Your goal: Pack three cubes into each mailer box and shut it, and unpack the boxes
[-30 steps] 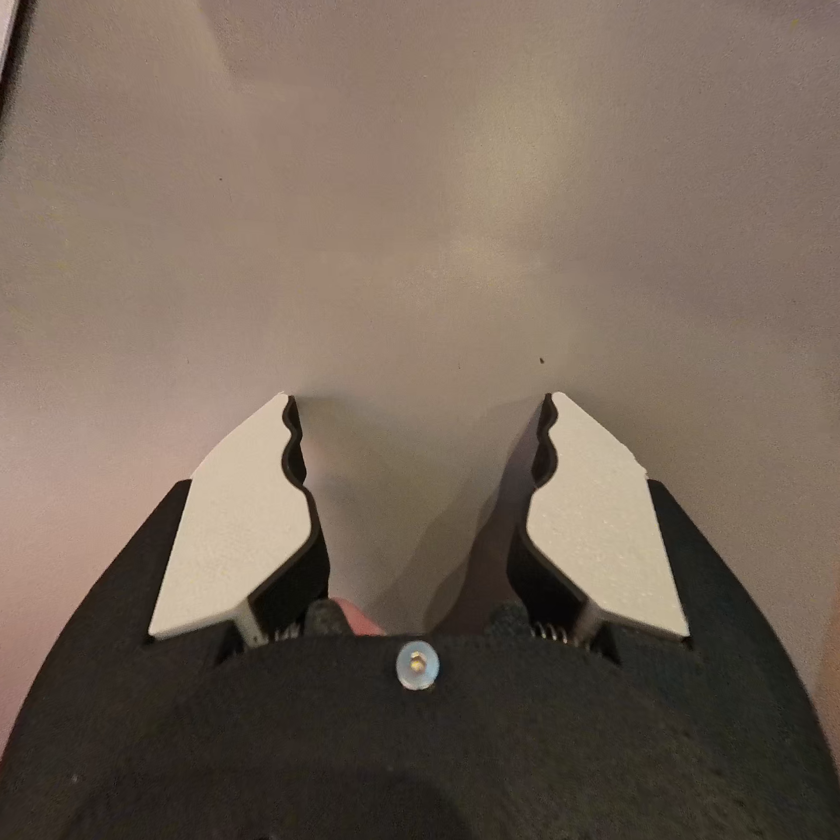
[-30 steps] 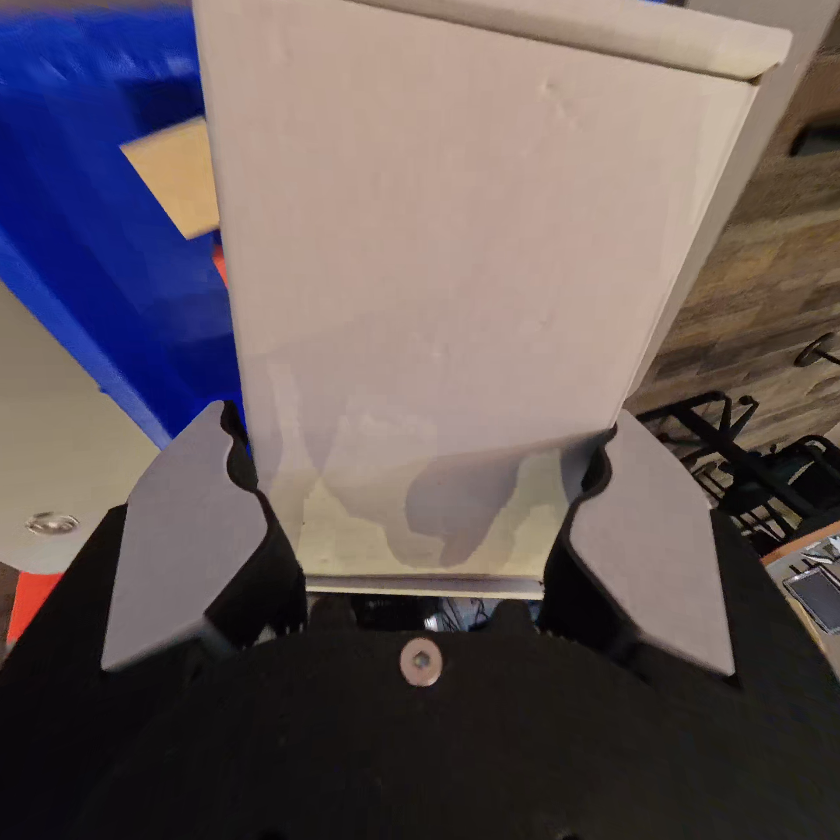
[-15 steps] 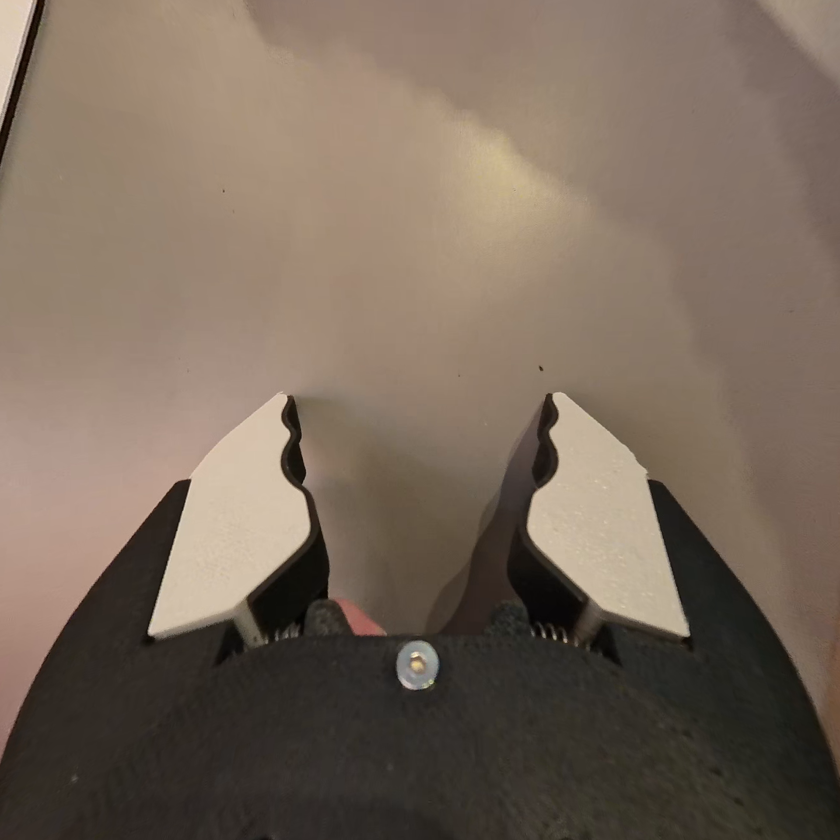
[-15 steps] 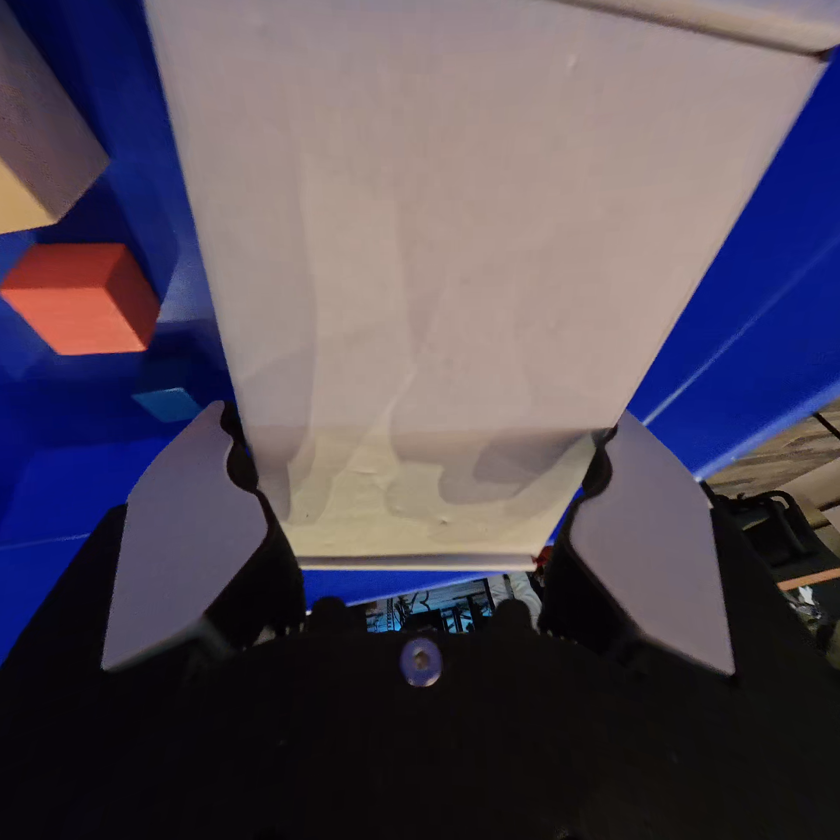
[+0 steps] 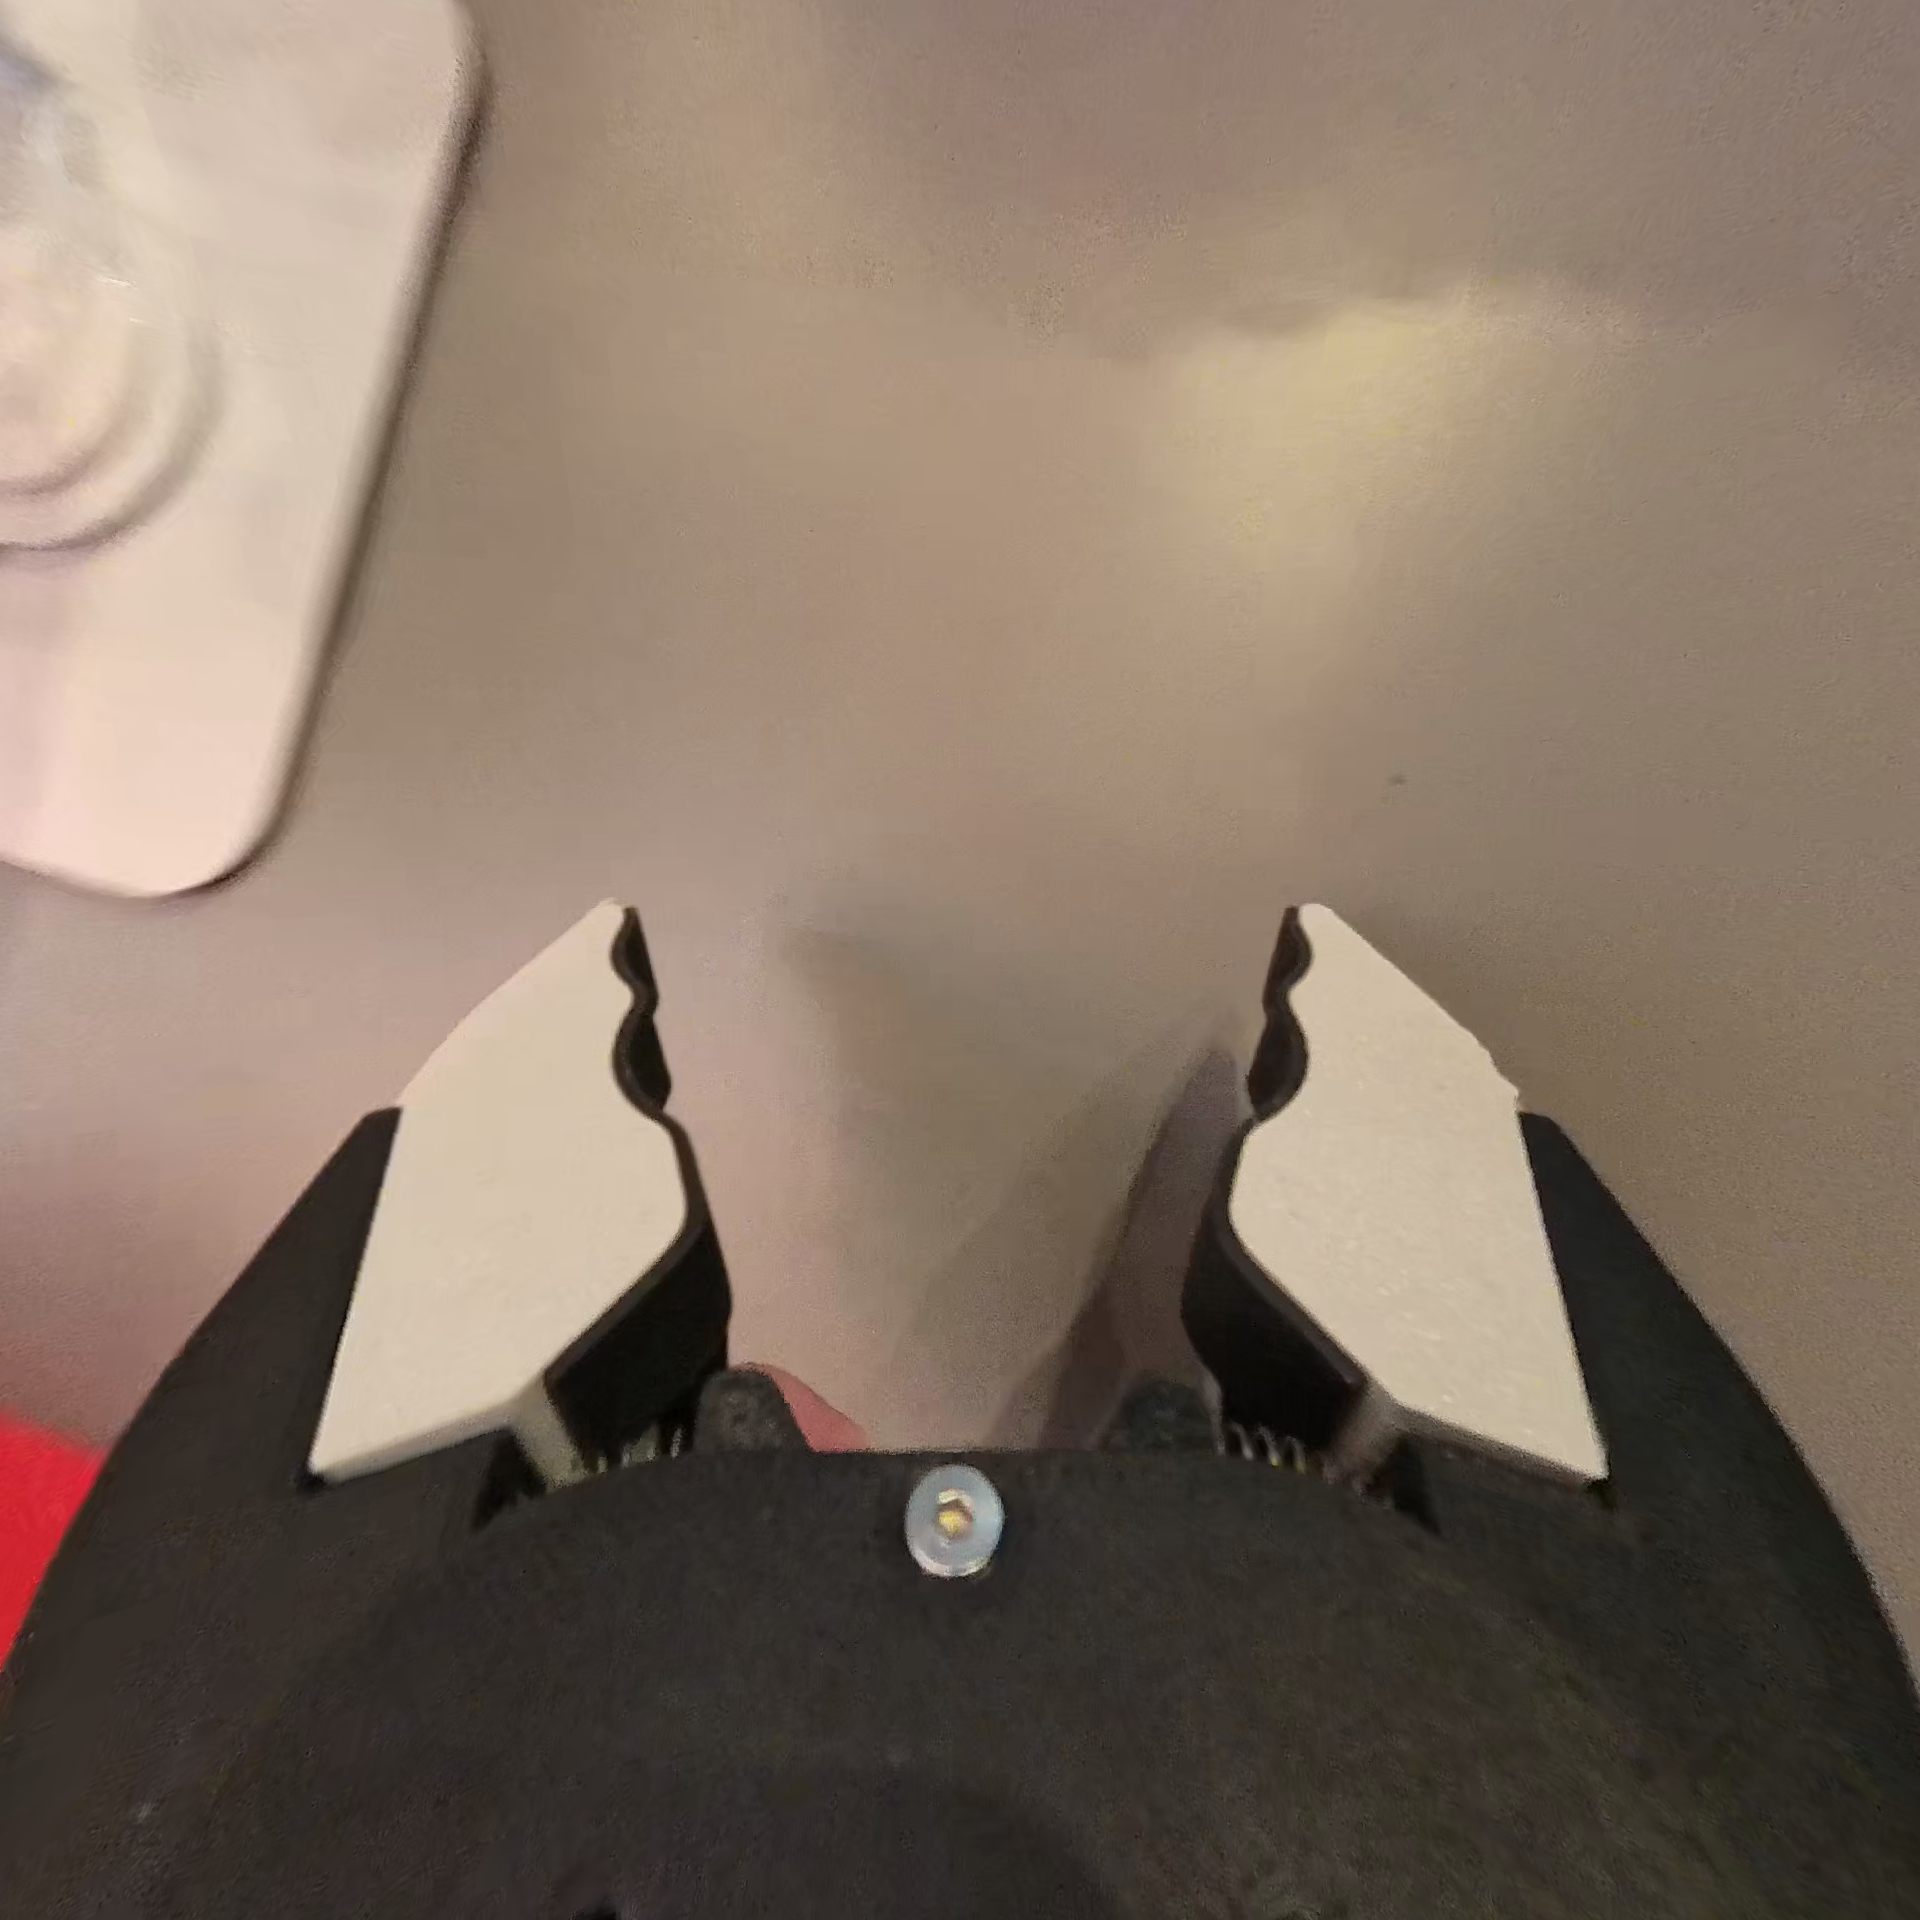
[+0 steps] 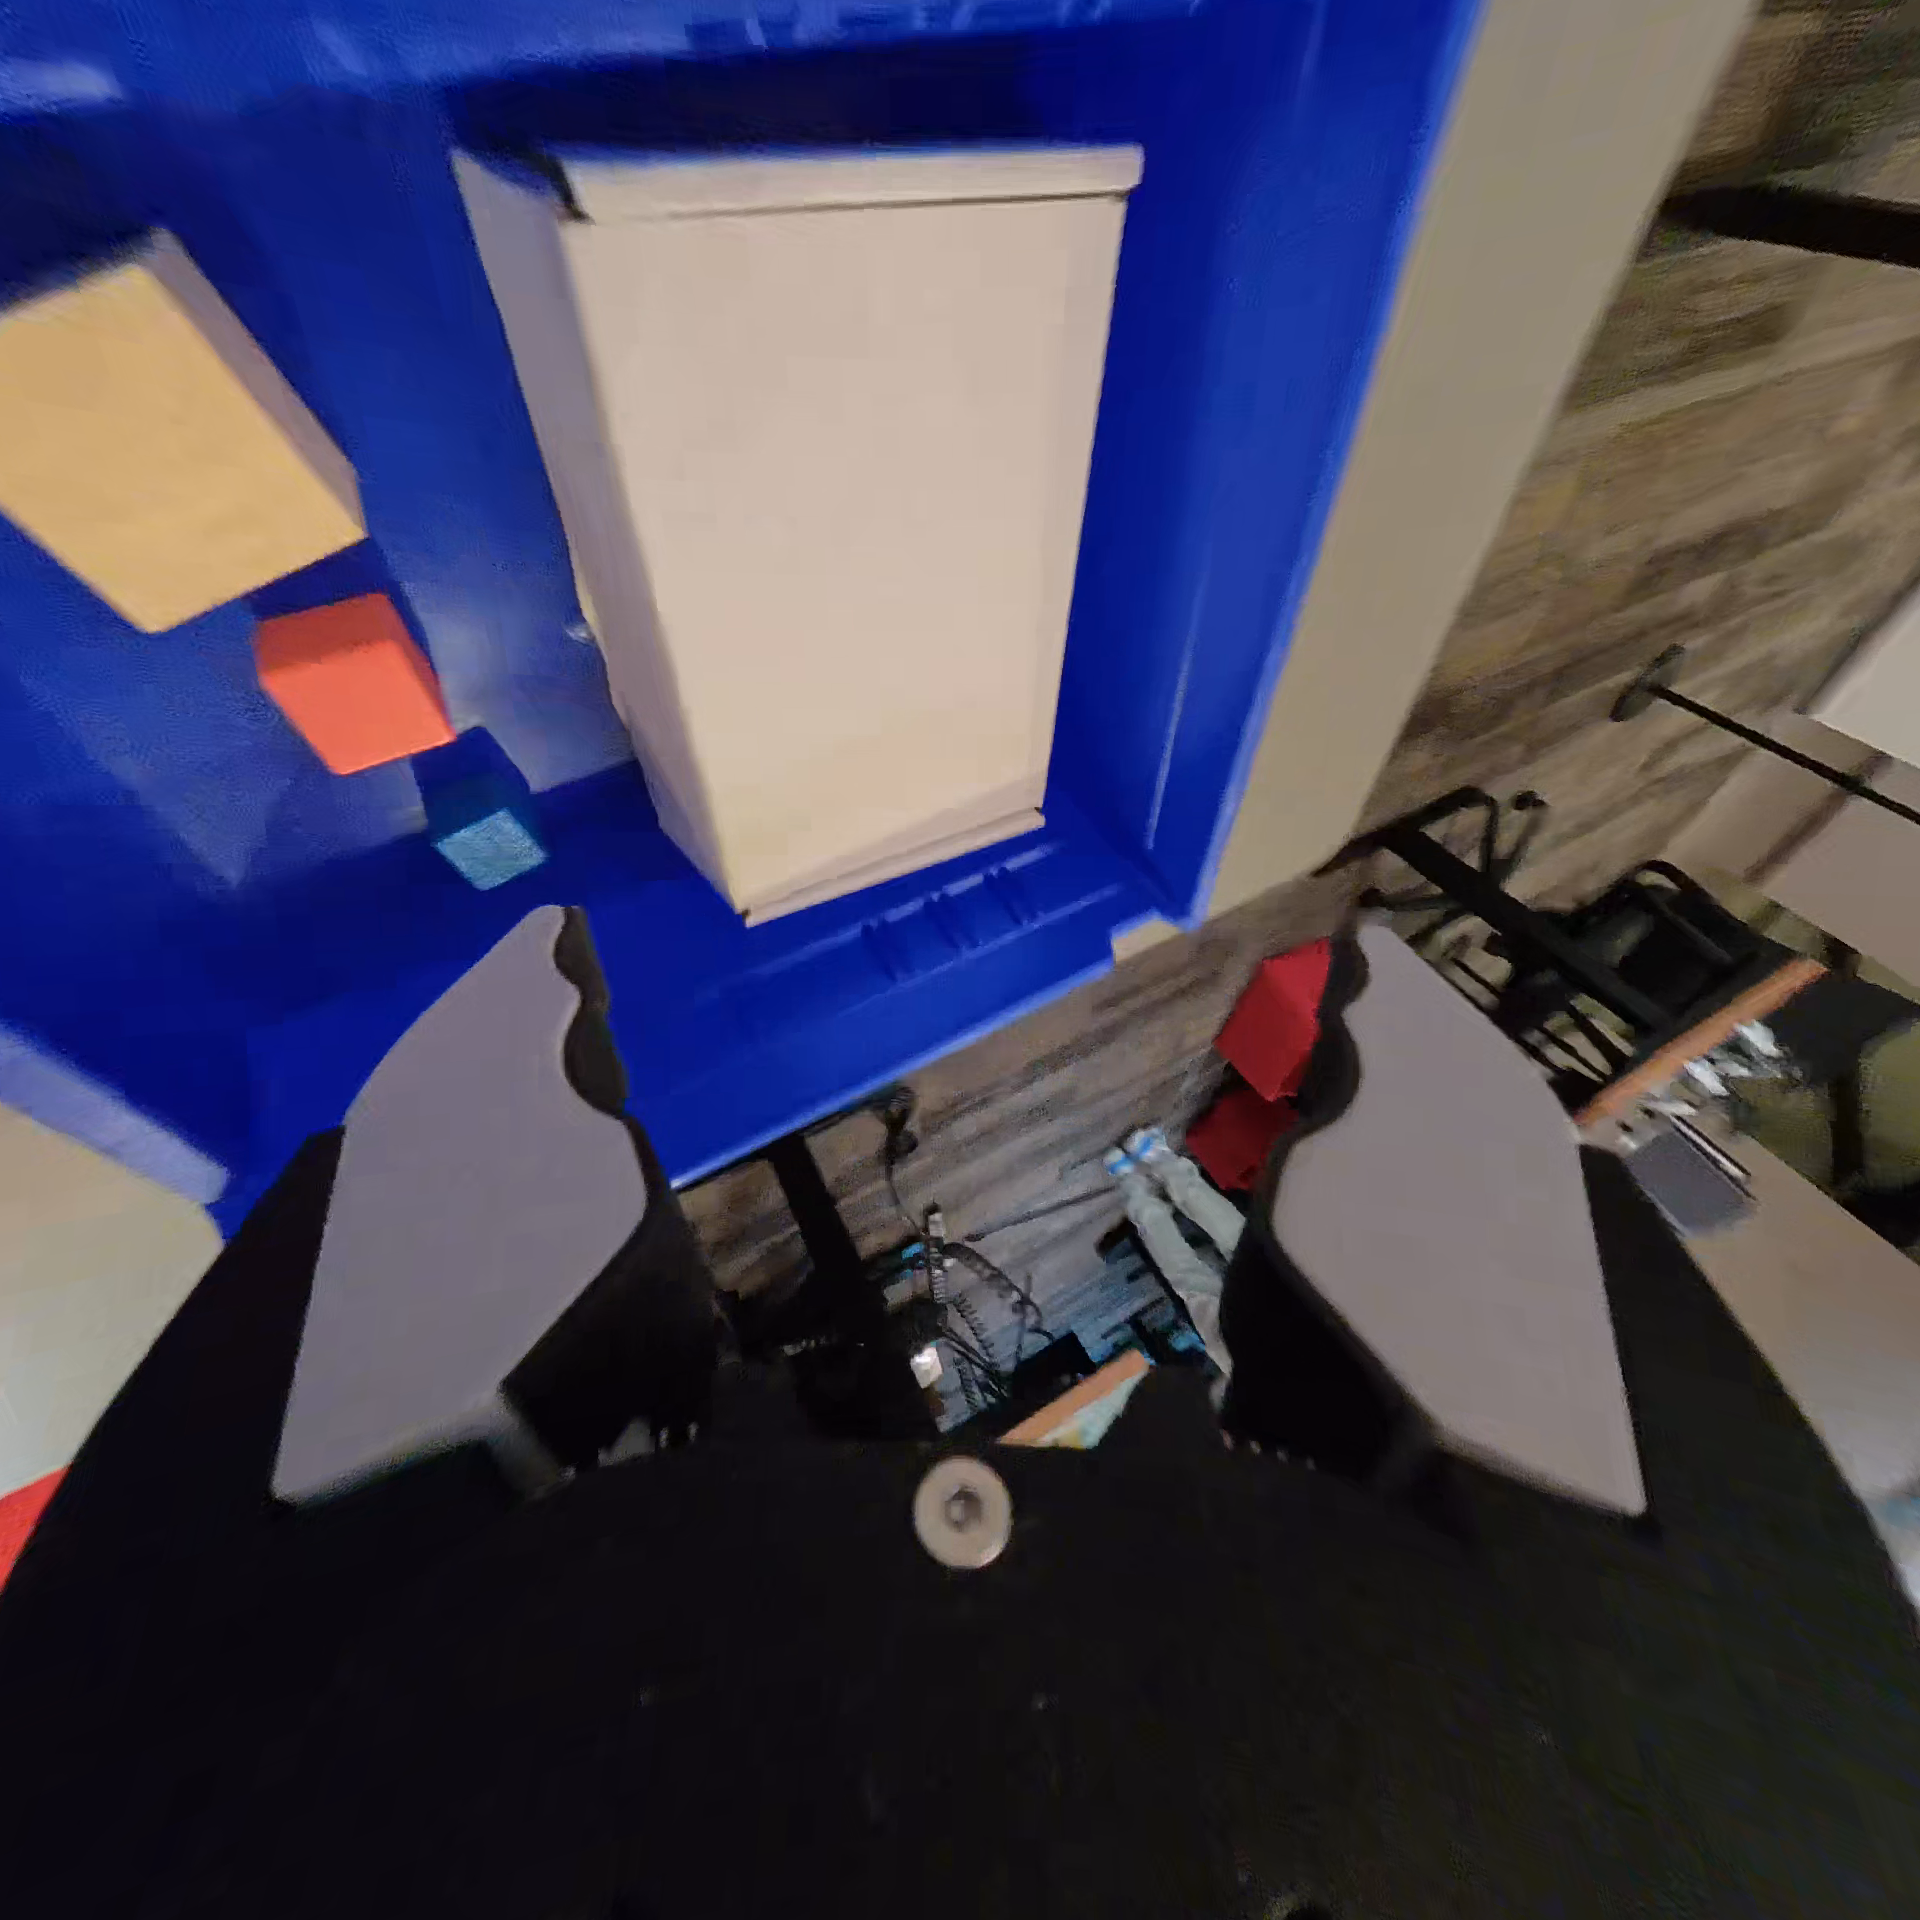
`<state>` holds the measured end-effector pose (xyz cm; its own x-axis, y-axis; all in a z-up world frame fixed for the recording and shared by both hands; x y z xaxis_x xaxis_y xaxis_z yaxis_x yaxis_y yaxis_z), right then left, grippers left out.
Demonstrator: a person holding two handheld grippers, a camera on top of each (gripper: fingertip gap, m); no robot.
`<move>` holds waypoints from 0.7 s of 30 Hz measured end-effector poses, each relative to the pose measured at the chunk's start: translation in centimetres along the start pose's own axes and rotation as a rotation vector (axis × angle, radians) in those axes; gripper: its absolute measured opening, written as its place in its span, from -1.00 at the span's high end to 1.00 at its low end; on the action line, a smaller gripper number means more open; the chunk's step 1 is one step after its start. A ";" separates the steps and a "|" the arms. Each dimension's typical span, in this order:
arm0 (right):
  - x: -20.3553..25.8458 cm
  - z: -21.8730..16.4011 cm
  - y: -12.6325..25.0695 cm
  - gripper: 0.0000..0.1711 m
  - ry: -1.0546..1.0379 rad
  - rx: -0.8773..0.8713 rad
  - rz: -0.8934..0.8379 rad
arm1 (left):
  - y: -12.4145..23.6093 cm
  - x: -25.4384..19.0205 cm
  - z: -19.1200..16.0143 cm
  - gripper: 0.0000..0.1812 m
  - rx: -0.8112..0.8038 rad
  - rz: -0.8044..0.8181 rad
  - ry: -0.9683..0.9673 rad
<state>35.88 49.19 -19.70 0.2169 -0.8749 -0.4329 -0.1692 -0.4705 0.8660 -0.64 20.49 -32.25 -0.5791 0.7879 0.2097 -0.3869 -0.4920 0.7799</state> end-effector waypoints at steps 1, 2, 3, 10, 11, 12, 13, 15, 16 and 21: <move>0.4 0.4 1.8 -0.46 0.002 -0.024 -0.061 | 1.2 1.4 0.0 -0.25 -0.010 0.050 -0.007; 1.1 1.0 3.5 -0.42 0.003 -0.068 -0.105 | 2.6 2.9 0.1 -0.28 -0.026 0.102 -0.018; 2.0 1.8 5.3 -0.40 -0.004 -0.122 -0.133 | 4.3 4.5 0.2 -0.29 -0.041 0.156 -0.021; 9.9 8.1 13.2 -0.34 -0.015 -0.426 -0.212 | 14.1 18.2 -3.5 -0.31 0.127 0.488 -0.145; 11.2 9.2 13.5 -0.33 -0.013 -0.464 -0.186 | 14.4 20.0 -4.5 -0.32 0.170 0.480 -0.157; 12.5 10.4 13.6 -0.33 -0.013 -0.504 -0.156 | 14.3 21.8 -5.5 -0.32 0.207 0.466 -0.167; 13.8 11.6 13.7 -0.33 -0.013 -0.545 -0.125 | 14.1 23.5 -6.6 -0.30 0.252 0.448 -0.187; 16.2 13.7 13.5 -0.32 -0.002 -0.593 -0.072 | 13.4 26.3 -8.2 -0.19 0.301 0.400 -0.201; 17.2 14.7 13.3 -0.31 -0.005 -0.609 -0.048 | 12.7 27.5 -9.0 -0.19 0.329 0.372 -0.198; 21.8 18.6 12.4 -0.30 -0.043 -0.703 0.103 | 8.0 31.4 -12.7 -0.41 0.490 0.224 -0.220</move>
<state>20.58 22.17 -23.01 0.1925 -0.9216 -0.3370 0.4763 -0.2125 0.8532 -31.05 36.57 -26.94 -0.4255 0.7683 0.4781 0.1360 -0.4681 0.8732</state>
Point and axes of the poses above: each gripper's, where its closed fingertips meet, y back along the fingers, z out of its top, x = y × z across the jaws, the point moved 2 cm from there along y, back along the fingers, and after that the axes turned 6 degrees about z, right-handed, at the moved point
